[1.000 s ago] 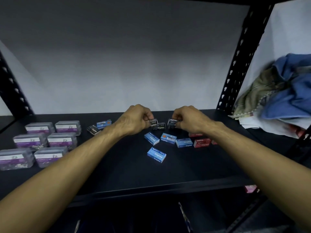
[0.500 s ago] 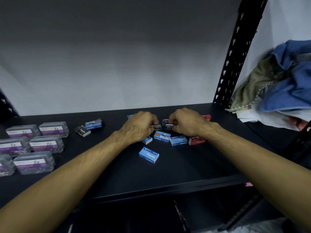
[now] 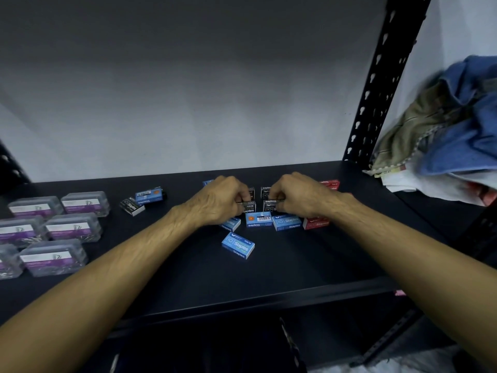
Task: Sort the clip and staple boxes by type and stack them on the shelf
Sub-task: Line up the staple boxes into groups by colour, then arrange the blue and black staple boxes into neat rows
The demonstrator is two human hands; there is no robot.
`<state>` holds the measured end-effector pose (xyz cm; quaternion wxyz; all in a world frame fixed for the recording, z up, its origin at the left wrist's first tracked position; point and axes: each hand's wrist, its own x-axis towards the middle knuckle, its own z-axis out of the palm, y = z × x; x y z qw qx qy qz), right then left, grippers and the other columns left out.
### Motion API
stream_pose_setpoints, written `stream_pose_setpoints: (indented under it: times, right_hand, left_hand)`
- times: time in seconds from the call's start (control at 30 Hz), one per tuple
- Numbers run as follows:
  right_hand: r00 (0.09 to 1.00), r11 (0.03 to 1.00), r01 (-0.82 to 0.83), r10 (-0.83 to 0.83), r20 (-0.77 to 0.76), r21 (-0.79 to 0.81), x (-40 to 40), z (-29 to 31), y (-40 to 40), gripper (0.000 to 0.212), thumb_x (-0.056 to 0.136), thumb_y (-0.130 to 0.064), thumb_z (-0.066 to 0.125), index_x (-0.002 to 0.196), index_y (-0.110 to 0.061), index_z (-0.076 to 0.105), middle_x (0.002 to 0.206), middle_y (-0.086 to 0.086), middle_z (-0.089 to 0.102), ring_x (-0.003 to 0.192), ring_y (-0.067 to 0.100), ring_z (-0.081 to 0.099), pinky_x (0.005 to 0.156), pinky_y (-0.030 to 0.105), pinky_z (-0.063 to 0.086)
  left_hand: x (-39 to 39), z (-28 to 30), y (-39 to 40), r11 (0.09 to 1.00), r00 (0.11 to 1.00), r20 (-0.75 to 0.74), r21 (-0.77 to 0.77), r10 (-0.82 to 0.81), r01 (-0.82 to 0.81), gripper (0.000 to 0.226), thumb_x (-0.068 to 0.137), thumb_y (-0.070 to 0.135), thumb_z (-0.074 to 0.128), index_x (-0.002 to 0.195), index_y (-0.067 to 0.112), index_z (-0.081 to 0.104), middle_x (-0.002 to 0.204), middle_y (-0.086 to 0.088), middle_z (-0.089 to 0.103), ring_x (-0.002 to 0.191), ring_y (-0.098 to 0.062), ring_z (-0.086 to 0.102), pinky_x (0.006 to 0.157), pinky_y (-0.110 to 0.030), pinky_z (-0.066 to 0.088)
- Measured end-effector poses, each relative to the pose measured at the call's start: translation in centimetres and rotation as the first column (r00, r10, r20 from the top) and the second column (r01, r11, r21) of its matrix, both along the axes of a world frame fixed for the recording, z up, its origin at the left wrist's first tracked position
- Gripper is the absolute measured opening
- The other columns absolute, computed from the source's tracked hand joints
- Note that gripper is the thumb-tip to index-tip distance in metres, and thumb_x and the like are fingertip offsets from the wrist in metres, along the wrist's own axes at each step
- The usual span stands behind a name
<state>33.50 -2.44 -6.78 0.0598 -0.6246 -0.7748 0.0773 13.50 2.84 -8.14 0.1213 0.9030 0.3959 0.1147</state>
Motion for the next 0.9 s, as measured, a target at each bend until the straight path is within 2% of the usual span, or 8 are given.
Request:
stream_pose_setpoints:
  times: [0.17, 0.33, 0.57, 0.7, 0.8, 0.9]
  right_hand:
    - [1.000, 1.000, 0.000, 0.000, 0.005, 0.023, 0.0, -0.2, 0.2, 0.018, 0.089, -0.015, 0.067, 0.107, -0.018, 0.072, 0.087, -0.011, 0.061, 0.080, 0.008, 0.056, 0.072, 0.023, 0.039]
    - [1.000, 1.000, 0.001, -0.001, 0.004, 0.027, 0.2, -0.4, 0.4, 0.018, 0.088, -0.017, 0.068, 0.106, -0.018, 0.072, 0.094, -0.008, 0.069, 0.081, 0.009, 0.060, 0.073, 0.024, 0.042]
    - [1.000, 0.999, 0.016, -0.016, 0.002, 0.042, 0.3, -0.6, 0.4, 0.024, 0.088, -0.017, 0.068, 0.112, -0.017, 0.070, 0.099, -0.005, 0.069, 0.084, 0.009, 0.059, 0.074, 0.023, 0.042]
    - [0.999, 0.996, 0.036, -0.036, -0.006, 0.083, 0.4, -0.3, 0.1, 0.030, 0.087, -0.019, 0.070, 0.117, -0.017, 0.067, 0.101, -0.005, 0.068, 0.089, 0.010, 0.060, 0.074, 0.022, 0.040]
    - [0.999, 0.988, 0.036, -0.038, 0.011, 0.149, 0.7, 0.0, -0.4, 0.029, 0.087, -0.021, 0.069, 0.116, -0.018, 0.067, 0.107, -0.004, 0.066, 0.088, 0.008, 0.054, 0.075, 0.023, 0.040]
    - [0.999, 0.984, 0.028, -0.033, 0.024, 0.177, 0.8, 0.4, -1.4, 0.021, 0.086, -0.021, 0.068, 0.107, -0.020, 0.068, 0.102, -0.005, 0.065, 0.085, 0.009, 0.055, 0.073, 0.026, 0.043]
  left_hand:
    - [0.4, -0.1, 0.0, 1.000, 1.000, 0.011, 0.013, 0.013, -0.013, 0.016, 0.086, 0.014, 0.070, 0.101, 0.020, 0.073, 0.092, 0.005, 0.070, 0.085, -0.011, 0.064, 0.082, -0.033, 0.054]
    - [0.4, -0.2, 0.0, 0.999, 1.000, 0.004, 0.028, 0.018, -0.018, 0.018, 0.085, 0.014, 0.071, 0.103, 0.020, 0.072, 0.094, 0.005, 0.070, 0.086, -0.012, 0.063, 0.082, -0.033, 0.054]
    - [0.2, -0.5, 0.0, 0.998, 0.999, -0.007, 0.059, 0.039, -0.039, 0.028, 0.085, 0.018, 0.071, 0.113, 0.023, 0.069, 0.098, 0.007, 0.065, 0.086, -0.010, 0.058, 0.079, -0.027, 0.049]
    - [-0.1, -0.2, -0.3, 0.993, 0.999, 0.002, 0.110, 0.047, -0.047, 0.030, 0.086, 0.027, 0.071, 0.115, 0.028, 0.066, 0.102, 0.008, 0.062, 0.093, -0.012, 0.058, 0.083, -0.033, 0.051]
    - [-0.5, -0.2, -0.9, 0.979, 0.997, 0.069, 0.194, 0.044, -0.056, 0.028, 0.087, 0.031, 0.070, 0.115, 0.027, 0.067, 0.104, 0.006, 0.061, 0.091, -0.010, 0.053, 0.080, -0.032, 0.049]
    - [-0.5, -0.5, -2.0, 0.971, 0.991, 0.132, 0.236, 0.011, -0.042, 0.022, 0.088, 0.029, 0.069, 0.110, 0.025, 0.069, 0.098, 0.006, 0.060, 0.090, -0.010, 0.051, 0.076, -0.030, 0.045]
